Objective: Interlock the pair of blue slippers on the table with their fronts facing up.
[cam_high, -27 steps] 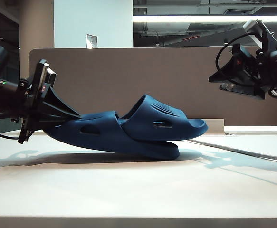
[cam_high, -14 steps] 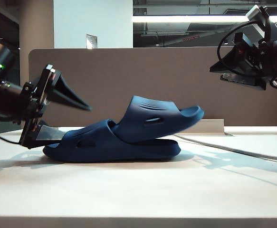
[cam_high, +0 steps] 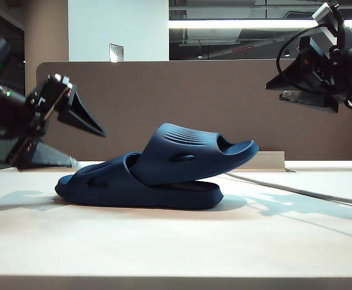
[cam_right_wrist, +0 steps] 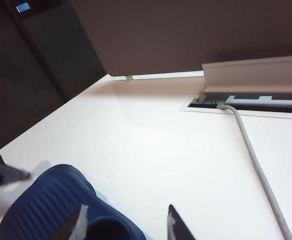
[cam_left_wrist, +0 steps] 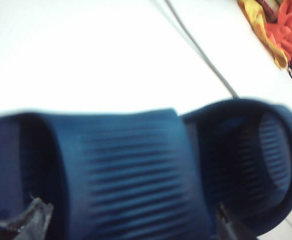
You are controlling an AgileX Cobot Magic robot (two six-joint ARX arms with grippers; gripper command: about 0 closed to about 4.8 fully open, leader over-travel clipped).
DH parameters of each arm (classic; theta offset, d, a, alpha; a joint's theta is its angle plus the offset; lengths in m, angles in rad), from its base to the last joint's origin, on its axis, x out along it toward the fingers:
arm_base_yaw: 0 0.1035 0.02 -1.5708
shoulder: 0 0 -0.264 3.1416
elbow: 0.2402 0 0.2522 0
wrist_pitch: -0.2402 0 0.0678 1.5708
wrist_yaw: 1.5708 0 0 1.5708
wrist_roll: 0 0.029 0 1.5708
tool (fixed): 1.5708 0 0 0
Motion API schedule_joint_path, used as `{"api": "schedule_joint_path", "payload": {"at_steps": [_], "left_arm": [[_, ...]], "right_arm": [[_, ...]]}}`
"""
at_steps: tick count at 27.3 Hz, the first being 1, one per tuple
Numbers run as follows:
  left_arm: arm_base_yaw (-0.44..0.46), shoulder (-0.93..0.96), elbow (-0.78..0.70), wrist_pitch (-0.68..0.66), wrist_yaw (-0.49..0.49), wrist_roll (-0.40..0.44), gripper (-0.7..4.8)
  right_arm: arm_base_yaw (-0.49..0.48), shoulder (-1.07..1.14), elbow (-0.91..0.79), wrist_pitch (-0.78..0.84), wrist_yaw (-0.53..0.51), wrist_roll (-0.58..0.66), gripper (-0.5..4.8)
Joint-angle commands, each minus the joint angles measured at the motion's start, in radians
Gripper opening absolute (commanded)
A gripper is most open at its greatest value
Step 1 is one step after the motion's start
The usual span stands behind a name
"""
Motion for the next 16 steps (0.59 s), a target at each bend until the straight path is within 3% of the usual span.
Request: {"api": "schedule_joint_path", "payload": {"at_steps": [1,7,10,13,16], "left_arm": [[0.005,-0.064,0.007,-0.022,-0.058,0.027,4.44],[0.011,-0.321,0.008,-0.003,-0.098,0.023,4.12],[0.011,-0.495,0.008,-0.002,-0.158,0.022,3.09],[0.011,-0.671,0.007,-0.006,-0.248,0.024,2.09],[0.011,-0.777,0.007,-0.056,-0.296,0.028,2.04]], "right_arm": [[0.0,-0.007,0.002,0.011,-0.005,0.0,2.03],[0.0,-0.08,0.002,0.013,0.004,-0.006,2.03],[-0.001,-0.183,0.002,-0.019,0.064,-0.007,2.03],[0.0,-0.346,0.002,-0.156,0.163,-0.069,2.03],[0.0,-0.486,0.003,-0.349,0.264,-0.143,2.03]]}}
